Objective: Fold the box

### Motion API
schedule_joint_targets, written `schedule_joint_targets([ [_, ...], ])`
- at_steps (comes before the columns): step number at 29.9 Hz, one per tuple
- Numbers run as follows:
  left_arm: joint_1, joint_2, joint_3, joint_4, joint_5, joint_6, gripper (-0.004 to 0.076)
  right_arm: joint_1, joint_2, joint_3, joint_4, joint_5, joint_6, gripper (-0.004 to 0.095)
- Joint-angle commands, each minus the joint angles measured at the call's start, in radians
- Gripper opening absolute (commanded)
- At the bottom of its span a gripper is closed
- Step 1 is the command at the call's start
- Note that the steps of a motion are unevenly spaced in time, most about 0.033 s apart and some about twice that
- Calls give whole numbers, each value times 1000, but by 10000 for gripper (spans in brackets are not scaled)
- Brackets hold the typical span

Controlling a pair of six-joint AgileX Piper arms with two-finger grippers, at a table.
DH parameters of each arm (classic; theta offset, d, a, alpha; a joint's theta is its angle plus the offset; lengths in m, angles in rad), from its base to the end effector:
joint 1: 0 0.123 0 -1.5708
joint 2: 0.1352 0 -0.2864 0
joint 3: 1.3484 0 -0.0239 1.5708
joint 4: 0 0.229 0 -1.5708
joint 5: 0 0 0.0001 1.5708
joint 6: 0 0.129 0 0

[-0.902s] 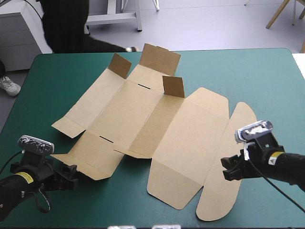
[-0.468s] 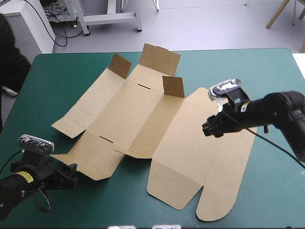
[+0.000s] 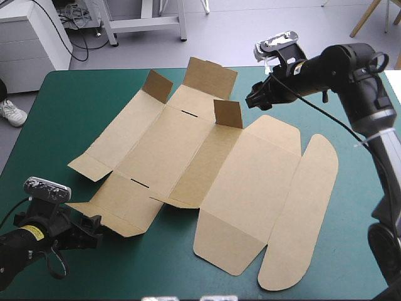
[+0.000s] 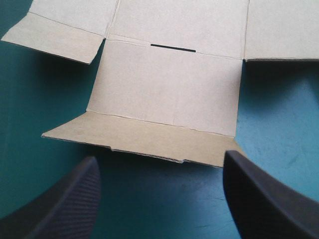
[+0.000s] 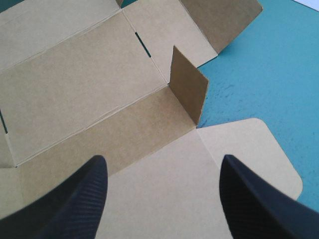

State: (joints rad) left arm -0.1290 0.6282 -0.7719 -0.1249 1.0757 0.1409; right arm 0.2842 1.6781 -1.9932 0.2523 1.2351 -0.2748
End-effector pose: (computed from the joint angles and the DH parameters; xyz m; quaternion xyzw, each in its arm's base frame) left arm 0.0933 -0.0264 0.3010 0.1174 0.9256 -0.0598 0.3547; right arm 0.3326 0.1288 0.4207 -0.2593 0.8882 0.1274 0.3572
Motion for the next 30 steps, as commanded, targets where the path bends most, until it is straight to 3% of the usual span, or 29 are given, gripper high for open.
schedule_joint_targets([
  [1,-8,8,-25,-19,-44,-10,490,2,50,-109,7,-33,0,590],
  [5,-8,8,-25,-19,-40,-10,490,2,149,-181,6,-45,-24,590],
  [10,-8,8,-25,-19,-40,-10,490,2,245,-195,-9,-136,-55,598],
  [18,-8,8,-25,-19,-39,-10,490,2,366,-195,4,-247,-129,690],
  [30,-8,8,-25,-19,-36,-20,490,2,477,-196,76,-291,-201,688],
])
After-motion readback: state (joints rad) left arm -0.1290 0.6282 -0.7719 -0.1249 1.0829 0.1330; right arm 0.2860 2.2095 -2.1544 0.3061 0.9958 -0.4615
